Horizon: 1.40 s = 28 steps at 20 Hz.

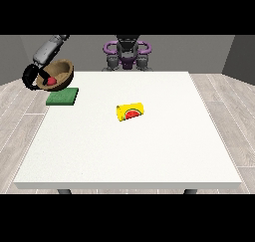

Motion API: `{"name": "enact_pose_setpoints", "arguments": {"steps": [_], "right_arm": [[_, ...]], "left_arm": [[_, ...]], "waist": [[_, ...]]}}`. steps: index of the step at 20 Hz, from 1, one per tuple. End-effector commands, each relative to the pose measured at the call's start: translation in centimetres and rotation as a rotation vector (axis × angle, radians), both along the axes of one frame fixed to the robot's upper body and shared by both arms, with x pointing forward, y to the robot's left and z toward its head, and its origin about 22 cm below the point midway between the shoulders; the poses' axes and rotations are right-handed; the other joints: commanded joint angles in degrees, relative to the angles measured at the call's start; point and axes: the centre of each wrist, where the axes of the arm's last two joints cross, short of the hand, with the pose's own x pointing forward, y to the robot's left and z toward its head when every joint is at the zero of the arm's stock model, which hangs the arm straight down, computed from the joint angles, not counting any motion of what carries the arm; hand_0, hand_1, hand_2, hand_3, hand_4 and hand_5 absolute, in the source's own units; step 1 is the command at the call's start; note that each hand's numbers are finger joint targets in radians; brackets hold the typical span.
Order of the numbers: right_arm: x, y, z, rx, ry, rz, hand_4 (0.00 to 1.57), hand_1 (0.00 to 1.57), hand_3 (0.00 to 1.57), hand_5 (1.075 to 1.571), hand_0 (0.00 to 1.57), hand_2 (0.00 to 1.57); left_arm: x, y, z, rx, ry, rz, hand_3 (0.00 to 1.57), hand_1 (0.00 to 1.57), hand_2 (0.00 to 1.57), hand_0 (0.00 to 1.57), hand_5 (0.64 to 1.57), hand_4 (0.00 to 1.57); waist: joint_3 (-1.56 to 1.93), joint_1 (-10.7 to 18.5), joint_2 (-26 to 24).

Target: Pick the cup and pour the ball into the bowl, then pick the bowl and place it on the pad

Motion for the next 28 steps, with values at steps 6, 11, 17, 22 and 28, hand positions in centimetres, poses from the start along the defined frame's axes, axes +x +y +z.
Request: {"name": "enact_pose_setpoints", "arguments": {"steps": [6,11,17,22,28], "right_arm": [[-0.1,0.5,-2.5,0.090,0.048,0.005,1.16,1.57,1.28,1.570,1.57,1.57],[-2.0,-1.2,-4.9,0.230,0.076,-0.024,1.02,1.57,1.40,1.568,1.57,1.57],[-2.8,-4.4,-0.8,0.172,-0.021,-0.214,0.00,0.85,1.10,1.540,0.85,0.80],[-1.3,-3.3,1.3,0.153,-0.012,-0.185,0.00,0.68,0.95,1.531,0.68,0.56],[-2.2,-4.9,3.2,0.212,-0.028,-0.173,0.00,0.20,0.45,1.476,0.20,0.30]], "left_arm": [[0.9,-0.9,-1.9,-0.016,0.034,-0.009,0.00,0.00,0.00,0.00,1.523,0.00],[-1.6,0.9,0.9,0.001,-0.046,0.002,0.00,0.00,0.00,0.00,1.526,0.00],[-2.5,0.5,2.0,0.013,-0.087,0.005,0.00,0.00,0.00,0.00,1.516,0.00],[-2.4,0.8,2.5,-0.009,-0.052,0.015,0.00,0.00,0.00,0.00,1.514,0.00],[-2.2,1.3,0.8,-0.021,-0.015,0.004,0.00,0.00,0.00,0.00,1.515,0.00]], "waist": [[0.06,-0.2,-1.0],[0.10,0.8,2.2],[0.09,1.4,4.3],[0.04,-0.3,3.7],[0.04,0.5,0.3]]}}
